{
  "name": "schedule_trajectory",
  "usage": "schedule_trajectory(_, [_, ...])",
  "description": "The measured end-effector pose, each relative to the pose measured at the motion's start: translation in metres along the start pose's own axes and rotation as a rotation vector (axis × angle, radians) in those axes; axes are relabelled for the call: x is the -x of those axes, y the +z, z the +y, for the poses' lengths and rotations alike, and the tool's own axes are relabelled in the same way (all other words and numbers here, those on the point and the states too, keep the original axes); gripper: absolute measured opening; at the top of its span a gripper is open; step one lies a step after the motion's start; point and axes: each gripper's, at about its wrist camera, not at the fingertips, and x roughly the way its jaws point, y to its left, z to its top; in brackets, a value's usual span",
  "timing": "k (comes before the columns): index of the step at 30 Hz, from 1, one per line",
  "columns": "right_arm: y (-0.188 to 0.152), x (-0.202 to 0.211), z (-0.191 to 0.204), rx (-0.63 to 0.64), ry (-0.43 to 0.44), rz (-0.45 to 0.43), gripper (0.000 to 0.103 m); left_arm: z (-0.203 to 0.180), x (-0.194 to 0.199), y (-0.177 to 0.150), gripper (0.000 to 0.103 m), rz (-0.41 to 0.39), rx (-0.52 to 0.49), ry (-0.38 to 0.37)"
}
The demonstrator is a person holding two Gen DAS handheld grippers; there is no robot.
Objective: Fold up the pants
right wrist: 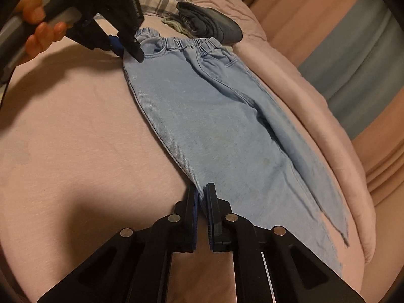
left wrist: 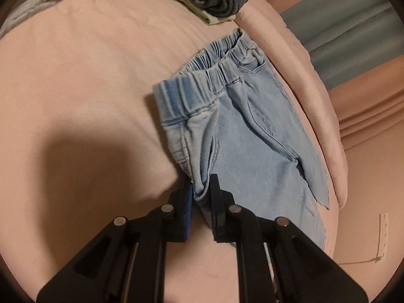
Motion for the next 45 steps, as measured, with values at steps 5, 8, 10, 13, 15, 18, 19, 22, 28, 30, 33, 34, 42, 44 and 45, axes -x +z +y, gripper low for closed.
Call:
schedule_trajectory(5, [-0.008, -0.002, -0.003, -0.037, 0.047, 0.006, 0.007, 0.003, -0.004, -0.004, 0.013, 0.008, -0.022, 0.021])
schedule_trajectory(8, [-0.006, -0.002, -0.011, -0.084, 0.084, 0.014, 0.008, -0.001, 0.001, -0.004, 0.019, 0.020, -0.054, 0.046])
schedule_trajectory(10, [-0.009, 0.007, -0.027, -0.206, 0.153, 0.014, 0.009, -0.005, 0.013, -0.004, 0.025, 0.010, -0.104, 0.083])
schedule_trajectory(13, [-0.019, 0.023, -0.051, -0.374, 0.195, -0.012, 0.019, -0.016, 0.035, -0.005, 0.045, -0.062, -0.220, 0.208])
schedule_trajectory(15, [-0.023, 0.029, -0.070, -0.485, 0.166, -0.032, 0.039, -0.027, 0.049, -0.004, 0.075, -0.131, -0.266, 0.235])
schedule_trajectory(18, [-0.026, 0.031, -0.100, -0.677, 0.158, -0.090, 0.061, -0.047, 0.057, -0.001, 0.082, -0.209, -0.315, 0.223])
schedule_trajectory(19, [-0.026, 0.029, -0.106, -0.720, 0.158, -0.093, 0.061, -0.059, 0.053, 0.000, 0.082, -0.217, -0.342, 0.217])
schedule_trajectory(22, [-0.023, 0.016, -0.117, -0.804, 0.119, -0.076, 0.061, -0.089, 0.031, -0.002, 0.082, -0.206, -0.422, 0.227])
schedule_trajectory(28, [-0.030, -0.019, -0.122, -0.869, 0.065, 0.049, 0.061, -0.140, -0.040, -0.032, 0.082, -0.154, -0.737, 0.383])
schedule_trajectory(30, [-0.040, -0.030, -0.118, -0.878, 0.093, 0.120, 0.061, -0.138, -0.068, -0.047, 0.083, -0.090, -0.820, 0.458])
schedule_trajectory(33, [-0.045, -0.031, -0.100, -0.783, 0.059, 0.137, 0.066, -0.115, -0.082, -0.058, 0.086, -0.038, -0.813, 0.449])
schedule_trajectory(34, [-0.044, -0.029, -0.094, -0.756, 0.058, 0.148, 0.070, -0.109, -0.078, -0.055, 0.090, -0.030, -0.785, 0.421])
schedule_trajectory(42, [-0.063, -0.012, -0.096, -0.729, 0.183, 0.122, 0.074, -0.091, -0.065, -0.058, 0.095, 0.040, -0.852, 0.351])
schedule_trajectory(44, [-0.067, -0.006, -0.097, -0.703, 0.231, 0.116, 0.078, -0.091, -0.061, -0.055, 0.095, 0.057, -0.854, 0.336])
schedule_trajectory(45, [-0.064, -0.005, -0.091, -0.688, 0.238, 0.119, 0.078, -0.089, -0.058, -0.052, 0.095, 0.070, -0.851, 0.325])
